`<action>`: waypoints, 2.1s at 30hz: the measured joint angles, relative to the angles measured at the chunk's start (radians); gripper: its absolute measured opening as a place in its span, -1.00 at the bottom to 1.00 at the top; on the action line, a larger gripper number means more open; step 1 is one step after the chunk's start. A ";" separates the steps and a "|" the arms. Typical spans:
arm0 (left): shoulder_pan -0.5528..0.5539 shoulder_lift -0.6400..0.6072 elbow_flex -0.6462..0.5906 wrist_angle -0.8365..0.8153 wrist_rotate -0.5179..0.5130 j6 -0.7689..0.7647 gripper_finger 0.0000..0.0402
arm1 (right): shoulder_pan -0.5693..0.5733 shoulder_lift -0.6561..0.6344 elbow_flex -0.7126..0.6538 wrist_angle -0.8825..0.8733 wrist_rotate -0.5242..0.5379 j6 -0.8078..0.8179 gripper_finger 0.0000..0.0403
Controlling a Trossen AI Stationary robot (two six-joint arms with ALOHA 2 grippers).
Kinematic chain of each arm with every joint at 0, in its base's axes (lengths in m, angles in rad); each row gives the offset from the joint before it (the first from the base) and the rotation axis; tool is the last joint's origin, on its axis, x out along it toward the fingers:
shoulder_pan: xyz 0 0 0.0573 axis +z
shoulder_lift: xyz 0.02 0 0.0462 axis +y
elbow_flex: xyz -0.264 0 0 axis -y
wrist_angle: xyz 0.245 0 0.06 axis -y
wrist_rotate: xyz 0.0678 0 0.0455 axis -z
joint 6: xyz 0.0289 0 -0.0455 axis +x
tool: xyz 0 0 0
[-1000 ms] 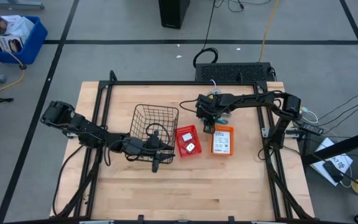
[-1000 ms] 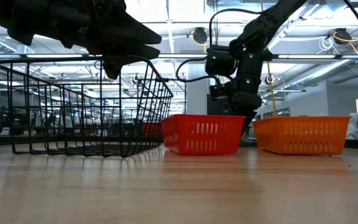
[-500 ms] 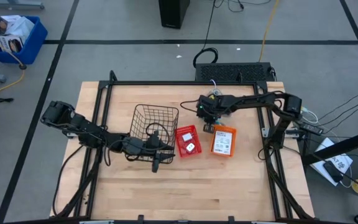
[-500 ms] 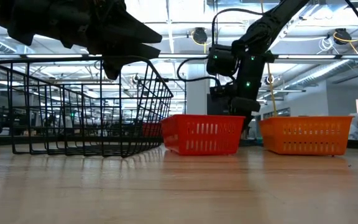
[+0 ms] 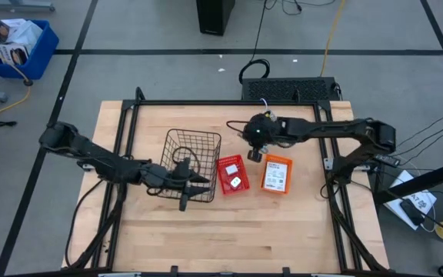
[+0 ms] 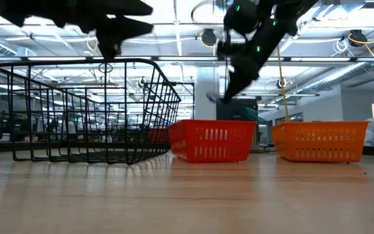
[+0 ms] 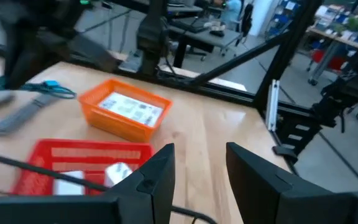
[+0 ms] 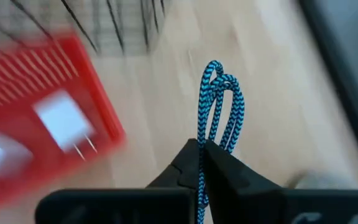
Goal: Pick and place items into bin
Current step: Put the blue charger cable into the wire basket, then put the white charger cable into the wire basket
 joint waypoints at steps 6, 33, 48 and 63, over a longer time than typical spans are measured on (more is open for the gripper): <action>-0.015 -0.188 0.000 -0.188 -0.084 0.026 -0.27 | 0.072 -0.068 0.000 0.172 -0.003 -0.004 -0.99; -0.045 -0.453 0.000 -0.534 -0.229 0.042 -0.27 | 0.229 0.172 0.001 1.053 -0.252 0.008 -0.99; -0.045 -0.453 0.000 -0.534 -0.229 0.038 -0.27 | 0.224 0.311 0.095 1.114 -0.358 0.083 -0.35; -0.045 -0.453 0.000 -0.561 -0.219 0.032 -0.27 | 0.198 0.001 0.098 0.575 0.008 -0.136 0.03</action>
